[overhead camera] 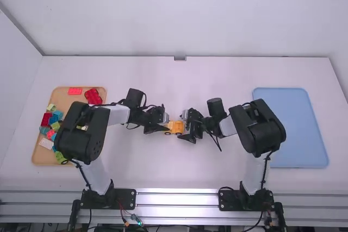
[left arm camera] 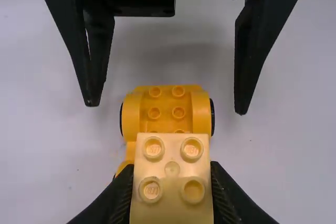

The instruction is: Assemble lego blocks to make yellow taxi

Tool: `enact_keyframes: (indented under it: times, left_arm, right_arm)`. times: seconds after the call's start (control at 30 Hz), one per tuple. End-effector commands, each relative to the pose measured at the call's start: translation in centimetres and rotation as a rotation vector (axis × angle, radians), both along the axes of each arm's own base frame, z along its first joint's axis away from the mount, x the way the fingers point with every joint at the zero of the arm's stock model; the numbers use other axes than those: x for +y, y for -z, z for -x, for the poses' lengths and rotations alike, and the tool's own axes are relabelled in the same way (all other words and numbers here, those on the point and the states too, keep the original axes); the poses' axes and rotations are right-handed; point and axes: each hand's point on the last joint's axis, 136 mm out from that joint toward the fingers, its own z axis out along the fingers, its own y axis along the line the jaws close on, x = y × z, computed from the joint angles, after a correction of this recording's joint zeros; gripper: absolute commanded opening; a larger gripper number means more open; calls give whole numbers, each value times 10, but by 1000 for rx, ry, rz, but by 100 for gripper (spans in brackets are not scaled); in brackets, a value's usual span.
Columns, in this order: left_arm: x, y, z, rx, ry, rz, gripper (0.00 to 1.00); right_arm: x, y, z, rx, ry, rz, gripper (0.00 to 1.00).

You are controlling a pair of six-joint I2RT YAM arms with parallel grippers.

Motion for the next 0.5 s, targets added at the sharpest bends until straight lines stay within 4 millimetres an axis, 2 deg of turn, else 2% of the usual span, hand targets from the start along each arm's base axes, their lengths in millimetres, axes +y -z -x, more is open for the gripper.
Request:
enact_keyframes:
  times: [0.0, 0.17, 0.47]
  left_arm:
    - [-1, -3, 4, 44, -48, 24, 17]
    - [-1, 0, 3, 19, -66, 38, 18]
    - [1, 2, 1, 29, -82, 25, 18]
  right_arm:
    - [8, 1, -4, 13, -13, -12, 99]
    - [14, 1, 0, -7, -38, -12, 99]
    - [13, 4, -1, -5, -24, 7, 99]
